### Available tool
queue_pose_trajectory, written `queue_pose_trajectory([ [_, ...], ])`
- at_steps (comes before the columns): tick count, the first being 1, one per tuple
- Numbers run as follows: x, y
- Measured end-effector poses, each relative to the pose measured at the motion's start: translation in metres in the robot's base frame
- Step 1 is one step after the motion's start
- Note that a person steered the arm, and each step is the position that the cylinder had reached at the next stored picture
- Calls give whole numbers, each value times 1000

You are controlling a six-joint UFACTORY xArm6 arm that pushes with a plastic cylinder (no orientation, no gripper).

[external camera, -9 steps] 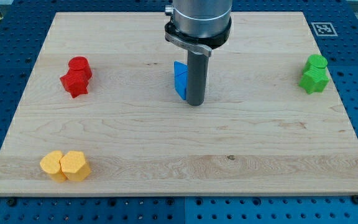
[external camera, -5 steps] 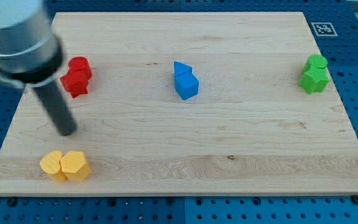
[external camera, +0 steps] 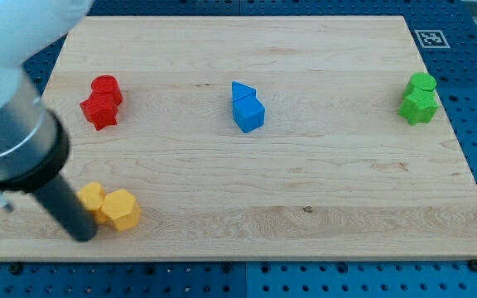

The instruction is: Slide the yellow hexagon to the bottom right of the blue cube

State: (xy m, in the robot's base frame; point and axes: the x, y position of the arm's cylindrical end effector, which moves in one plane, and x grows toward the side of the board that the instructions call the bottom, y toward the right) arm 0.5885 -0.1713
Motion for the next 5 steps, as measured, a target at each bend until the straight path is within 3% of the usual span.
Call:
queue_pose_trajectory([
  [1,-37,36],
  [2,-43,52],
  [3,-16,57],
  [4,-17,89],
  [5,-55,136],
])
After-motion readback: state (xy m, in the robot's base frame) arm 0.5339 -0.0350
